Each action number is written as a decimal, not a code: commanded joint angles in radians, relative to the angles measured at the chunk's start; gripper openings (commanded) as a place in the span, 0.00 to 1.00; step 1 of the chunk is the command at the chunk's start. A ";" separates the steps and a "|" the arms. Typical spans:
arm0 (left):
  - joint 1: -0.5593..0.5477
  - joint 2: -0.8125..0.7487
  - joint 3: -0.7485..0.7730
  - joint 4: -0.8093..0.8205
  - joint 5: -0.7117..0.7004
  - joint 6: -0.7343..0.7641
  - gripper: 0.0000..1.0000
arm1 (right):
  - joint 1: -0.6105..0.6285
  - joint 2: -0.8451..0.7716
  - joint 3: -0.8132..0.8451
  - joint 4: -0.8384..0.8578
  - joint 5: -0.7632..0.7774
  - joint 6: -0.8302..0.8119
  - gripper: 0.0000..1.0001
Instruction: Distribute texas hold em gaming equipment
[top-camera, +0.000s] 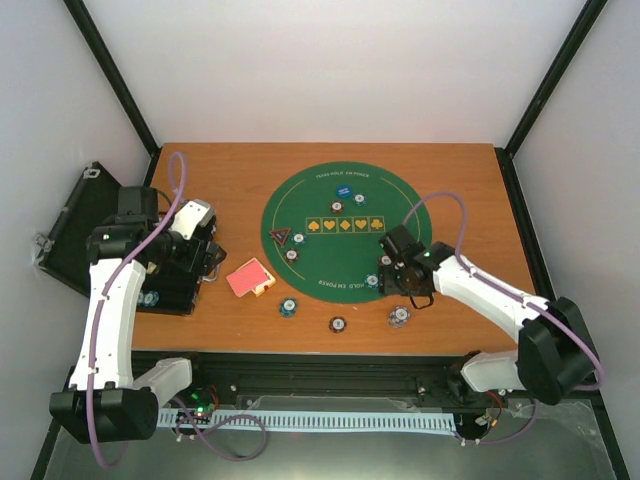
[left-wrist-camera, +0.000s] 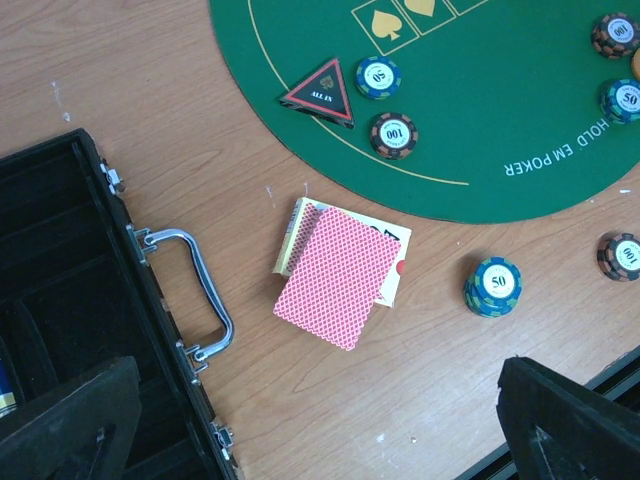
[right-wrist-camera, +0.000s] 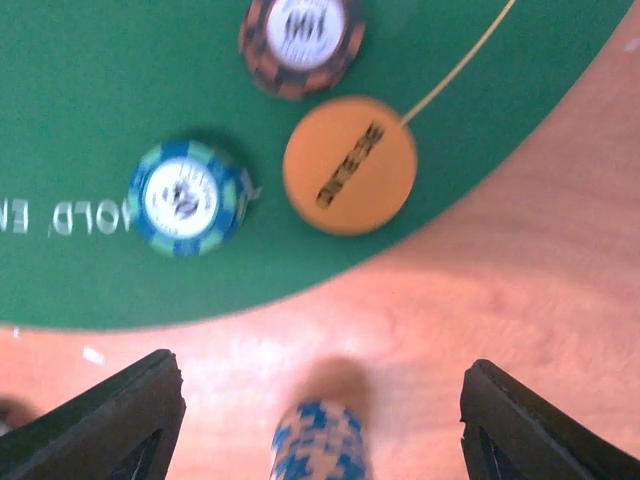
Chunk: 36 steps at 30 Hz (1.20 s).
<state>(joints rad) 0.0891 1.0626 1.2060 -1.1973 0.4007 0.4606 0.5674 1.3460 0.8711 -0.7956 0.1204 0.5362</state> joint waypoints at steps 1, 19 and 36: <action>0.006 -0.002 0.044 -0.007 0.028 0.010 1.00 | 0.097 -0.079 -0.052 -0.071 0.012 0.159 0.76; 0.006 -0.012 0.056 -0.018 0.036 0.010 1.00 | 0.149 -0.120 -0.175 -0.023 -0.008 0.245 0.65; 0.006 -0.016 0.058 -0.017 0.035 0.012 1.00 | 0.150 -0.101 -0.194 0.002 -0.012 0.228 0.53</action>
<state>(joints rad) 0.0891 1.0611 1.2228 -1.1988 0.4168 0.4606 0.7086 1.2327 0.6907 -0.8085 0.1066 0.7639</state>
